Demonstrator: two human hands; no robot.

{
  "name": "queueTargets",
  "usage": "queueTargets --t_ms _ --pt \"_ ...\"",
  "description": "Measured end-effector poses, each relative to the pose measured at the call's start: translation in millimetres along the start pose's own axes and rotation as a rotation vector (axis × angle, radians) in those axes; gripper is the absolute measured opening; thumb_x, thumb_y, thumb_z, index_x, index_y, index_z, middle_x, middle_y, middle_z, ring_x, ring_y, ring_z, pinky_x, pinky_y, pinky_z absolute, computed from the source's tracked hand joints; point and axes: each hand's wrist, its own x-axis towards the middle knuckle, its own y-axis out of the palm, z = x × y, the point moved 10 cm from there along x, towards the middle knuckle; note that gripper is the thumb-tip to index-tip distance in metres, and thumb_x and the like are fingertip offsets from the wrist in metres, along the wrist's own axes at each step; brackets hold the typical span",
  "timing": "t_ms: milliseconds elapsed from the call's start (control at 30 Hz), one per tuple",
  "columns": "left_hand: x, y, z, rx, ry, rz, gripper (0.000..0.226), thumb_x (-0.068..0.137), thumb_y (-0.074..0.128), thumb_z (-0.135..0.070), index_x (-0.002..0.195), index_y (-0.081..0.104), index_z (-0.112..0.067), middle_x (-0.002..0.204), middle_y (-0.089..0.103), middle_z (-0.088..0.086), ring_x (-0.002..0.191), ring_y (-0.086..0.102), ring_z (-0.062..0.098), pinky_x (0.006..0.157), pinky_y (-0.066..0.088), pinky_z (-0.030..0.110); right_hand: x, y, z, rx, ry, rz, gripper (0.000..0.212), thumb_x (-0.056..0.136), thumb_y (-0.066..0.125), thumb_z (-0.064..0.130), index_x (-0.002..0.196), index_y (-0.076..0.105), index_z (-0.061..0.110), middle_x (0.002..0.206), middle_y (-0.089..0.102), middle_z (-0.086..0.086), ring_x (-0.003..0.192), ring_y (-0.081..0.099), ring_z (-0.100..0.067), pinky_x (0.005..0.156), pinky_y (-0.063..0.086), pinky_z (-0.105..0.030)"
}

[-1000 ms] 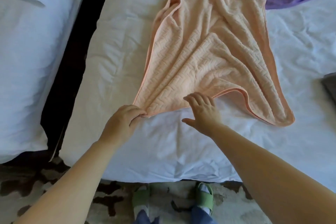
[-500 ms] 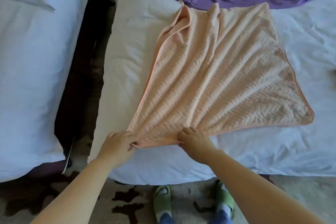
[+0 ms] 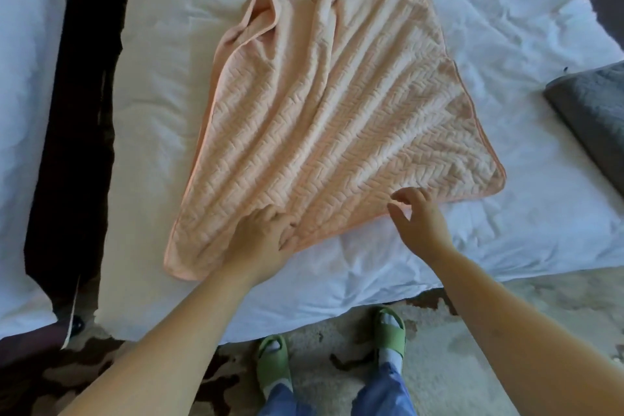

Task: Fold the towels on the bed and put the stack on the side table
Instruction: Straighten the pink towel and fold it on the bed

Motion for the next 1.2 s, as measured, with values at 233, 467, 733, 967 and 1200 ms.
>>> queueTargets --t_ms 233,467,733,967,1200 --pt "76 48 -116 0.014 0.067 -0.016 0.033 0.086 0.061 -0.030 0.118 0.064 -0.020 0.118 0.057 0.000 0.107 0.055 0.025 0.091 0.044 0.041 38 -99 -166 0.297 0.546 -0.210 0.032 0.088 0.060 0.024 0.116 0.057 0.008 0.110 0.061 -0.007 0.092 0.056 -0.021 0.078 0.044 -0.034" --pt "142 121 -188 0.096 0.050 0.151 0.069 0.082 0.055 -0.052 0.145 0.034 -0.034 0.156 0.023 -0.012 0.143 0.019 0.014 0.115 0.017 0.037 96 -100 -235 0.481 0.595 -0.031 0.056 0.082 0.071 0.027 0.130 0.049 0.007 0.113 0.062 -0.007 0.094 0.062 -0.024 0.079 0.051 -0.035" --pt "164 147 -242 0.068 0.014 0.195 0.069 0.077 0.039 -0.070 0.141 0.034 -0.047 0.157 0.016 -0.021 0.145 0.008 0.005 0.117 0.008 0.036 90 -136 -278 0.493 0.543 0.029 0.006 0.089 0.058 0.013 0.089 0.064 0.012 0.081 0.066 -0.006 0.069 0.062 -0.021 0.051 0.047 -0.027" --pt "170 183 -284 -0.008 0.002 0.315 0.056 0.079 0.046 -0.065 0.130 0.052 -0.045 0.147 0.035 -0.023 0.135 0.027 0.013 0.110 0.022 0.035 58 -154 -326 0.355 0.495 0.123 0.005 0.089 0.062 0.018 0.086 0.064 0.021 0.079 0.066 0.001 0.070 0.060 -0.018 0.053 0.045 -0.025" --pt "197 144 -282 -0.067 -0.017 0.126 0.034 0.087 0.060 -0.025 0.120 0.064 -0.021 0.127 0.055 -0.002 0.117 0.050 0.022 0.096 0.044 0.038 92 -165 -308 0.258 0.459 0.130 0.028 0.082 0.067 0.032 0.105 0.057 0.021 0.090 0.059 0.009 0.076 0.055 -0.006 0.055 0.040 -0.022"
